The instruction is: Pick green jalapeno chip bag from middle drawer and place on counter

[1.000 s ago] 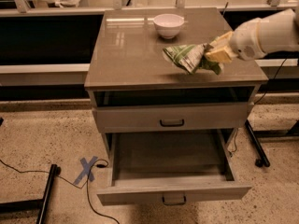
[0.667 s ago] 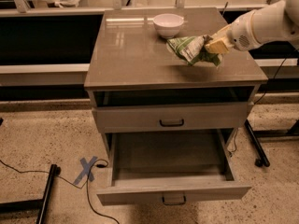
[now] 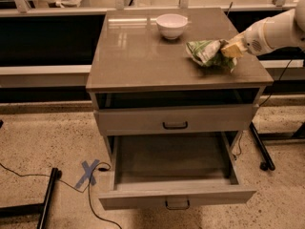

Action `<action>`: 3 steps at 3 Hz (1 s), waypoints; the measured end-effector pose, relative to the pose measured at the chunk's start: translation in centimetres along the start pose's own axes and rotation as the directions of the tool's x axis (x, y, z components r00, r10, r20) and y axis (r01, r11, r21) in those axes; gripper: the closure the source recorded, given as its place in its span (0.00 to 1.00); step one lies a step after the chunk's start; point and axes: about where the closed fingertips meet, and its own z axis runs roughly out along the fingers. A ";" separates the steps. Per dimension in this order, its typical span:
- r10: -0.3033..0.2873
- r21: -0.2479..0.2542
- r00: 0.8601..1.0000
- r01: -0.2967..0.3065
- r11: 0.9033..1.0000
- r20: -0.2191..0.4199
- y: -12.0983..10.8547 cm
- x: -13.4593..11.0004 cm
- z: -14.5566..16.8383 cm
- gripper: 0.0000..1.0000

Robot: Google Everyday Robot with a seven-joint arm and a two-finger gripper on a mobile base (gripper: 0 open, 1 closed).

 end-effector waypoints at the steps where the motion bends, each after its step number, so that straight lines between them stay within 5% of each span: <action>1: 0.003 0.023 1.000 -0.002 1.000 -0.019 -1.1 1.9 -0.2 0.27; 2: 0.003 0.016 1.000 -0.003 1.000 -0.018 -0.9 1.7 0.1 0.04; 3: -0.020 0.019 0.997 0.018 1.000 0.080 -1.8 1.3 -4.1 0.00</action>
Offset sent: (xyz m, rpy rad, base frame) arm 0.0015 -0.0171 -0.0080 -0.0143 -0.0006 -0.0216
